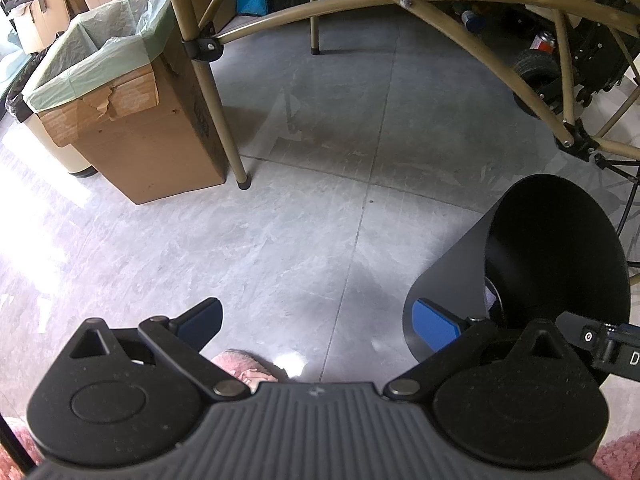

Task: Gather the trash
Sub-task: 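Raise both tools from the bin back toward the table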

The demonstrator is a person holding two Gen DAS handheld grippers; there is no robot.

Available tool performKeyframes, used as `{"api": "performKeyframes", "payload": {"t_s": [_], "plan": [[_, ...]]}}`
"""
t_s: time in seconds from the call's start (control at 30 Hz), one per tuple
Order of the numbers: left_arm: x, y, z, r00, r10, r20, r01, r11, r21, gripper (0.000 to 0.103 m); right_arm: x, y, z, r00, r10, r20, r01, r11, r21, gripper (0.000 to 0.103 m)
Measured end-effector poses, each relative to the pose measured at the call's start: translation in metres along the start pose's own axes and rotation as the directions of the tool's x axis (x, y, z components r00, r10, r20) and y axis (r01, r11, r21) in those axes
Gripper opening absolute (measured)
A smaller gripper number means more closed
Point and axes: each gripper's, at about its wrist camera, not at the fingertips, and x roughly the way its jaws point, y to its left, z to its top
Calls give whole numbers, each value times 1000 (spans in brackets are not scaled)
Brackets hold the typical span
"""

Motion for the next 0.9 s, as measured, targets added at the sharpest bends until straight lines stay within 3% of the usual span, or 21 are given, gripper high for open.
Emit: {"api": "performKeyframes", "payload": {"t_s": [0.43, 0.9], "plan": [[-46, -22, 1, 993, -72, 95, 69, 997, 32, 103, -43, -17, -7, 994, -12, 109, 11, 1000, 14, 100], [-101, -64, -5, 958, -145, 246, 121, 987, 110, 103, -107, -50, -23, 956, -56, 286, 45, 998, 46, 100]]}}
